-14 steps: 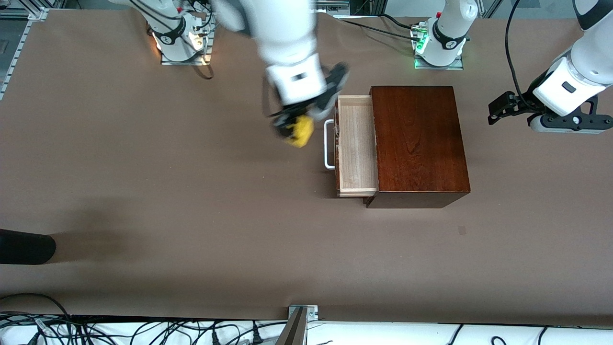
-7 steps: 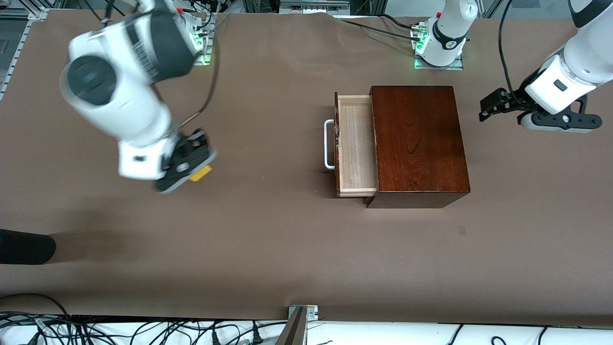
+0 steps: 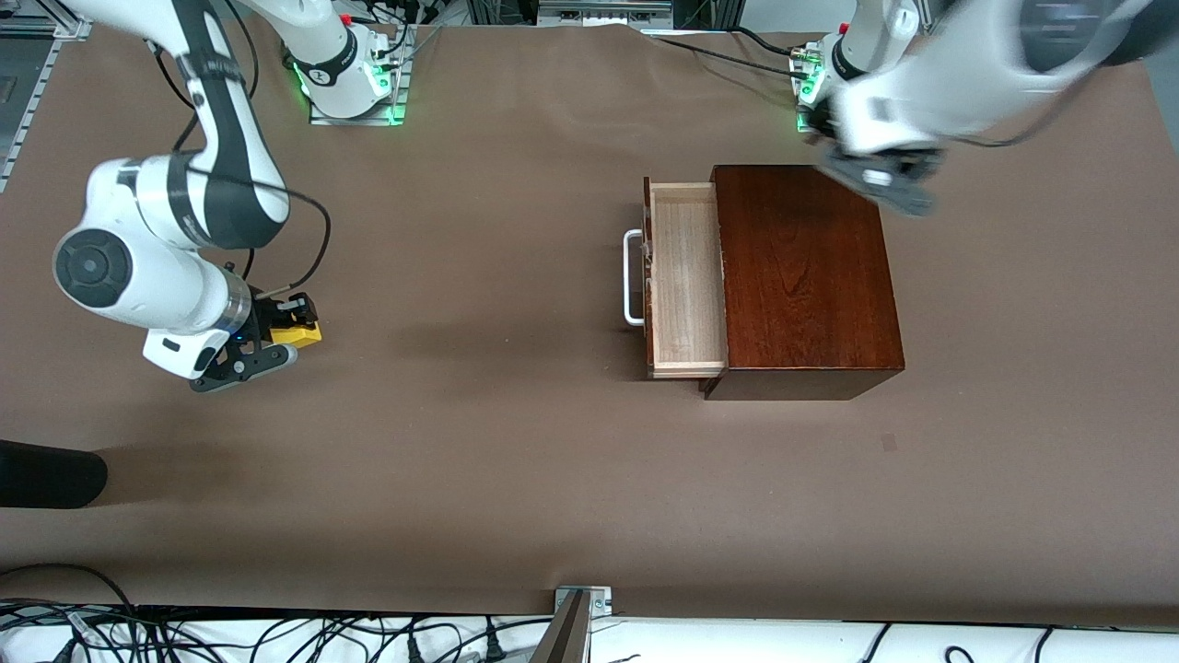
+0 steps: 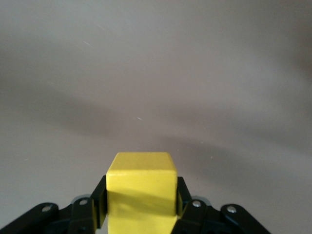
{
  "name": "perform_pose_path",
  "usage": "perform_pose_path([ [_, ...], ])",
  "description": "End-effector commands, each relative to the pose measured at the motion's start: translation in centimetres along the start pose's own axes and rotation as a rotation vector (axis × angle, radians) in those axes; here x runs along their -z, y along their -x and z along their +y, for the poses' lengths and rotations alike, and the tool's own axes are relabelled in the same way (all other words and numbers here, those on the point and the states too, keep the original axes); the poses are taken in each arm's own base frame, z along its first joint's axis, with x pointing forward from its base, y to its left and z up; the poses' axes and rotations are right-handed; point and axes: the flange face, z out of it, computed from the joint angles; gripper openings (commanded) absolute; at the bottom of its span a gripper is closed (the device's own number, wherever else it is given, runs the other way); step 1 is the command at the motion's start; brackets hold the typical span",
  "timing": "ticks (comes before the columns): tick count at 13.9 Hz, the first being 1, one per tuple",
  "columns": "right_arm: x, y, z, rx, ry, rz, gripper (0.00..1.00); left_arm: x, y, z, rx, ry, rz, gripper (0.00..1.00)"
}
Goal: Open drawer, take yellow block, close drawer
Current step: 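Lift the yellow cube out and carry it away from the box, then set the cube down with the right gripper while the left gripper reaches the drawer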
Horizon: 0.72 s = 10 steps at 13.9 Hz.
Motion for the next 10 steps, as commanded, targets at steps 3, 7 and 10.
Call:
perform_pose_path([
  [3,-6.3,3.3,-0.3,-0.16,-0.014,0.025,0.0,-3.5,-12.5,8.8,-0.305,0.108,-0.056,1.0],
  [7,-11.4,3.6,0.0,-0.223,0.003,0.047,0.0,-7.5,-19.2,13.4,-0.697,-0.018,0.171,1.0],
  [10,-12.1,3.5,-0.5,-0.297,0.003,0.038,0.0,-12.2,-22.6,14.0,-0.946,-0.053,0.194,1.0],
])
